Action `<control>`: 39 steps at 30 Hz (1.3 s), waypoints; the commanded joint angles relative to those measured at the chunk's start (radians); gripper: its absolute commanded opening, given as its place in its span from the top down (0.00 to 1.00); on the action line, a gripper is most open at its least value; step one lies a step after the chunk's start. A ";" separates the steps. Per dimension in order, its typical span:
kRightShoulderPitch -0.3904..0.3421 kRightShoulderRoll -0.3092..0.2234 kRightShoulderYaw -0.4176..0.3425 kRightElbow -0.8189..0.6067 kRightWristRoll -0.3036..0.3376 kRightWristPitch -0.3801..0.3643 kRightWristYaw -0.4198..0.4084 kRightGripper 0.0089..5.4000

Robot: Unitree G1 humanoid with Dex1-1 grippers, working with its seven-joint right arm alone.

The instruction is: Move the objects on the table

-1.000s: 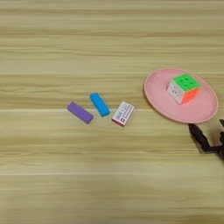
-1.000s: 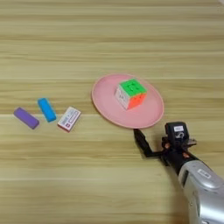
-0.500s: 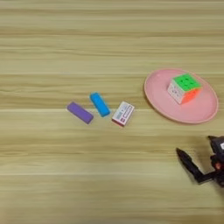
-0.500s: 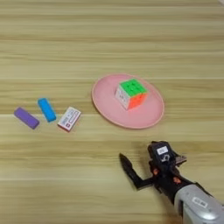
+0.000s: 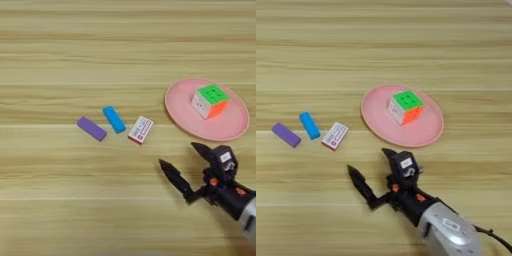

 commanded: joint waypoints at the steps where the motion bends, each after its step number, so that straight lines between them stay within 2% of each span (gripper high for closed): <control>1: -0.080 0.015 0.049 0.021 -0.061 -0.023 -0.058 0.00; 5: -0.116 0.041 0.097 0.065 -0.086 -0.026 -0.077 0.00; 11: -0.183 0.100 0.121 0.175 -0.129 -0.051 -0.145 0.00; 21: -0.249 0.140 0.150 0.303 -0.197 -0.095 -0.209 0.00; 33: -0.336 0.199 0.205 0.462 -0.214 -0.140 -0.209 0.00; 39: -0.373 0.224 0.168 0.545 -0.222 -0.177 -0.260 0.00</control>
